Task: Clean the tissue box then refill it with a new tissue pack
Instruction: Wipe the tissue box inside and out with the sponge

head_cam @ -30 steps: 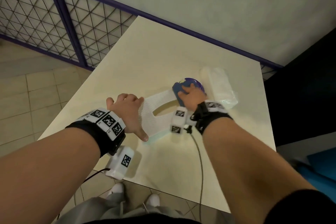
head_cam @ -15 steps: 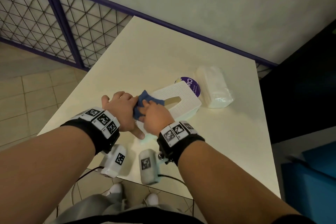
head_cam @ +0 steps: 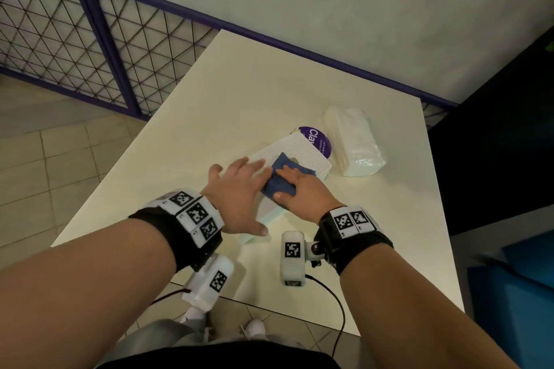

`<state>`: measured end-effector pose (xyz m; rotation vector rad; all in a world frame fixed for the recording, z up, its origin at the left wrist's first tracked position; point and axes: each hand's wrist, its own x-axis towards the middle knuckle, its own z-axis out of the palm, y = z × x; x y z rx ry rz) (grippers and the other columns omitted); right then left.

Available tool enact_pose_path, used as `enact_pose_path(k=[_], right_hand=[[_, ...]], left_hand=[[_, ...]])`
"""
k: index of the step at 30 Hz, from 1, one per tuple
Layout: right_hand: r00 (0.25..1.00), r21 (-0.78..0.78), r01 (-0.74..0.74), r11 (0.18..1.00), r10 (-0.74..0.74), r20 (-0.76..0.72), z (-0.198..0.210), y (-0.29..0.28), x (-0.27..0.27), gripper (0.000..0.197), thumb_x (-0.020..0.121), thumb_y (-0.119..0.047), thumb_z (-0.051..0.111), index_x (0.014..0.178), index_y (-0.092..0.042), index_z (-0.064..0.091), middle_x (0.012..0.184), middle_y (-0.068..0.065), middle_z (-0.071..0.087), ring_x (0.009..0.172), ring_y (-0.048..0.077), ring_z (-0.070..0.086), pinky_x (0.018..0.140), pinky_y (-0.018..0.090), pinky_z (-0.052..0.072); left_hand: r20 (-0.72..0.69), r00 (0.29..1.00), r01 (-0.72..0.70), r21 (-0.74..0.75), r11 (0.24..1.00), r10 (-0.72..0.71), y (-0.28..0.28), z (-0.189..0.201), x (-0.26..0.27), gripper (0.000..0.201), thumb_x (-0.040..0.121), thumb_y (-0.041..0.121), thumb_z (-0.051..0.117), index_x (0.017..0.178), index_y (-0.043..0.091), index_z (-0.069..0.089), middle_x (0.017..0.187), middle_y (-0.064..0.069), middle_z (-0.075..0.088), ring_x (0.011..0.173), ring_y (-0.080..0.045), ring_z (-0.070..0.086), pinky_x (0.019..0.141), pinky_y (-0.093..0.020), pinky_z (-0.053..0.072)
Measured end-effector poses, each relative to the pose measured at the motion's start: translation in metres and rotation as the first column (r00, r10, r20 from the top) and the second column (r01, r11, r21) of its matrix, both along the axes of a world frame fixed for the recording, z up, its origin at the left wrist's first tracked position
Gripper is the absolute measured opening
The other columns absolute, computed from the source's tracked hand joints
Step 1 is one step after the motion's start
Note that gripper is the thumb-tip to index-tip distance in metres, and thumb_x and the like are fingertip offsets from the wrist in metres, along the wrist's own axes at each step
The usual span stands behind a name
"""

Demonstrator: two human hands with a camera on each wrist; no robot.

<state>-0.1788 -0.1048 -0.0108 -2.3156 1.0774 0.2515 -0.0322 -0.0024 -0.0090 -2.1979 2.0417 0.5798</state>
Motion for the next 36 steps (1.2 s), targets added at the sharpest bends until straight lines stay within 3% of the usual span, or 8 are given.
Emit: enact_pose_path(k=[5,8,11,17,24,28,30,36], right_hand=[[0.959,0.056,0.206,0.977,-0.213,0.189,-0.009,-0.006,-0.008,0.043,0.069,-0.024,0.081,0.109,-0.022,0.066,0.120,-0.005,0.063,0.109,0.016,0.059,0.088,0.019,0.040],[0.967,0.051,0.194,0.980,-0.200,0.155,-0.007,-0.009,-0.005,0.035,0.074,-0.022,0.078,0.107,-0.016,0.069,0.125,-0.002,0.064,0.115,0.016,0.058,0.098,0.022,0.041],[0.991,-0.010,0.101,0.995,-0.099,0.093,-0.001,-0.016,0.004,0.034,0.080,-0.023,0.073,0.111,-0.013,0.067,0.125,0.006,0.064,0.114,0.023,0.059,0.099,0.032,0.043],[0.982,-0.132,0.185,0.974,-0.180,0.052,0.000,-0.039,-0.002,0.026,0.090,-0.011,0.055,0.115,-0.006,0.050,0.104,0.019,0.065,0.095,0.032,0.062,0.067,0.028,0.037],[0.993,-0.080,0.089,0.993,-0.081,0.091,-0.009,0.003,-0.008,0.039,0.089,-0.030,0.061,0.122,-0.010,0.053,0.113,0.013,0.066,0.103,0.032,0.062,0.082,0.032,0.047],[0.921,-0.117,0.387,0.915,-0.391,-0.009,0.005,-0.042,-0.010,0.044,0.093,-0.024,0.055,0.129,-0.002,0.044,0.126,0.019,0.059,0.114,0.034,0.057,0.091,0.036,0.046],[0.923,-0.098,0.346,0.933,-0.358,-0.139,0.008,-0.044,-0.001,0.045,0.094,-0.020,0.053,0.133,-0.002,0.039,0.133,0.021,0.053,0.121,0.036,0.053,0.096,0.039,0.046],[0.978,-0.049,0.198,0.979,-0.193,0.081,0.002,0.024,-0.007,0.027,0.089,-0.020,0.058,0.113,-0.009,0.052,0.108,0.015,0.064,0.101,0.032,0.060,0.074,0.030,0.040]], left_hand=[[0.028,0.997,0.077,-0.046,0.996,-0.076,-0.014,-0.015,-0.013,0.075,0.086,0.059,0.050,0.148,0.025,0.024,0.154,0.008,0.029,0.147,-0.019,0.013,0.108,-0.054,0.013],[0.036,0.996,0.086,-0.048,0.995,-0.085,-0.022,-0.013,-0.010,0.059,0.081,0.062,0.052,0.129,0.028,0.045,0.124,0.010,0.049,0.133,-0.018,0.033,0.103,-0.051,0.018],[0.084,0.994,0.070,-0.010,0.998,-0.069,-0.026,-0.006,-0.007,0.061,0.076,0.070,0.052,0.120,0.027,0.048,0.103,0.009,0.045,0.118,-0.019,0.043,0.103,-0.051,0.018],[0.162,0.986,0.028,0.004,1.000,-0.028,-0.023,-0.011,-0.004,0.075,0.081,0.076,0.040,0.135,0.025,0.042,0.121,0.007,0.054,0.119,-0.019,0.045,0.097,-0.048,0.021],[0.162,0.986,0.024,0.016,1.000,-0.027,-0.024,-0.016,-0.001,0.068,0.079,0.078,0.041,0.124,0.027,0.049,0.111,0.008,0.055,0.110,-0.018,0.048,0.091,-0.042,0.026],[0.157,0.987,0.024,0.012,1.000,-0.026,-0.023,-0.018,-0.001,0.077,0.079,0.079,0.040,0.136,0.028,0.042,0.122,0.009,0.052,0.117,-0.017,0.045,0.095,-0.043,0.025],[0.145,0.989,0.015,0.028,0.999,-0.019,-0.024,-0.017,-0.001,0.076,0.079,0.079,0.040,0.136,0.029,0.043,0.122,0.009,0.053,0.118,-0.017,0.044,0.095,-0.043,0.025],[0.243,0.965,0.075,0.101,0.992,-0.098,-0.027,-0.004,-0.008,0.063,0.082,0.075,0.040,0.119,0.025,0.054,0.110,0.008,0.055,0.116,-0.019,0.042,0.093,-0.044,0.027]])
